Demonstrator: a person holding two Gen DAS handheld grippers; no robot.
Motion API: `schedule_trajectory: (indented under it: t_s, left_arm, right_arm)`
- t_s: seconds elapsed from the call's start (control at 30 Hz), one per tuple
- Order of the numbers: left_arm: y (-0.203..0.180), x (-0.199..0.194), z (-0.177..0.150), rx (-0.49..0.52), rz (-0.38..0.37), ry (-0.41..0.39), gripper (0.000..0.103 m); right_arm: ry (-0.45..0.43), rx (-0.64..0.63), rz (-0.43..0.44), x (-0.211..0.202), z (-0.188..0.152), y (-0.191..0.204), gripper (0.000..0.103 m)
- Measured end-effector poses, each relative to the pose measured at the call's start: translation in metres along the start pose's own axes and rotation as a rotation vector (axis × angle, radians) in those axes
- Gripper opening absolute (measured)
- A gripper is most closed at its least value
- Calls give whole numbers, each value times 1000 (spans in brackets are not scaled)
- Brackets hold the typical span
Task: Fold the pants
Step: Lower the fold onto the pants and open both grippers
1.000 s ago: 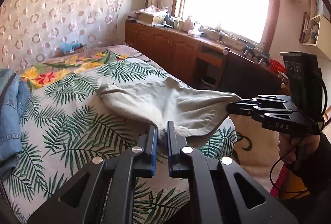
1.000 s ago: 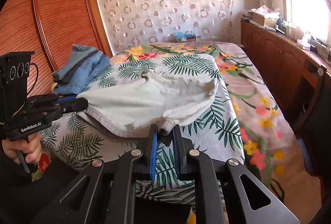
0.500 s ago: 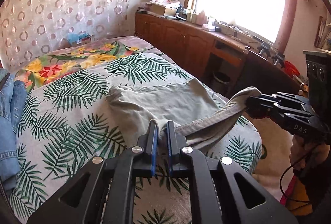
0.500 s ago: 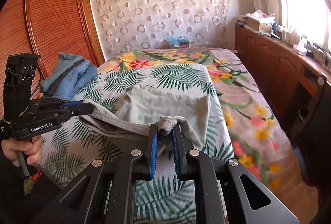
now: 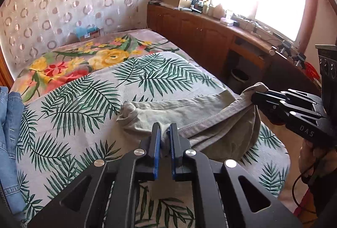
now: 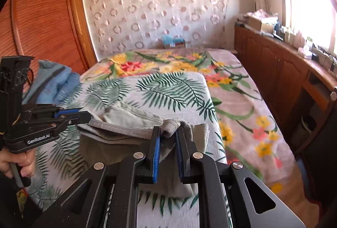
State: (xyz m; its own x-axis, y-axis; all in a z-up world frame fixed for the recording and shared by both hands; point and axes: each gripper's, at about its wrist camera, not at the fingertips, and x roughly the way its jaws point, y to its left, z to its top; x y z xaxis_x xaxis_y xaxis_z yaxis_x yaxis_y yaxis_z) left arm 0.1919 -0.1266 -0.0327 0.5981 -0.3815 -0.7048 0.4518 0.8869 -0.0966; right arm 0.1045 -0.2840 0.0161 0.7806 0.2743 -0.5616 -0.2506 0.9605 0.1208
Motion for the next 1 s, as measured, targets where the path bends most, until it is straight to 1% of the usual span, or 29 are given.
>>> schedule_trajectory:
  t_s: [0.07, 0.2, 0.3, 0.37, 0.43, 0.47, 0.5, 0.53, 0.57, 0.6, 0.63, 0.67, 0.7, 0.77, 0.87, 0.93, 1.0]
  left_arm:
    - [0, 3, -1, 0, 12, 3, 9]
    - [-1, 2, 3, 0, 28, -4, 9]
    - [0, -1, 3, -6, 15, -10, 10]
    - [-1, -5, 2, -3, 23, -19, 12]
    - [-3, -8, 3, -1, 28, -27, 17]
    - [-3, -10, 3, 1, 28, -36, 24]
    - [-3, -12, 3, 3, 27, -47, 31]
    - [-3, -13, 3, 2, 26, -51, 34]
    - [-2, -13, 2, 1, 21, -47, 45]
    - [-1, -13, 2, 2, 15, -45, 51]
    - [-1, -13, 1, 4, 10, -42, 52]
    - [-1, -13, -1, 6, 9, -37, 58]
    - [0, -13, -4, 5, 8, -35, 71]
    - [2, -12, -9, -4, 7, -33, 84]
    - [3, -7, -18, -2, 1, -10, 84]
    - [4, -5, -27, 15, 35, -5, 84]
    - [6, -3, -37, 22, 46, 24, 84]
  right_arm:
    - [11, 6, -5, 10, 5, 0, 14]
    - [16, 16, -1, 16, 12, -2, 14]
    - [4, 32, -10, 14, 13, -6, 14]
    - [-13, 45, -15, 9, 13, -9, 19]
    - [-27, 42, -33, 6, 16, -9, 22]
    - [-33, 42, -32, 5, 17, -10, 27]
    - [-37, 44, -33, 4, 16, -10, 29]
    - [-40, 45, -36, 2, 15, -10, 29]
    - [-41, 43, -37, -1, 14, -10, 29]
    - [-42, 41, -37, -3, 12, -10, 29]
    - [-42, 38, -34, -4, 9, -9, 29]
    - [-41, 35, -32, -5, 6, -9, 29]
    - [-37, 33, -29, -6, 2, -9, 30]
    - [-19, 26, -25, -6, -6, -9, 33]
    - [15, 24, -26, -6, -20, -11, 37]
    - [41, 27, -27, -6, -29, -15, 37]
    - [68, 33, -15, -5, -38, -18, 37]
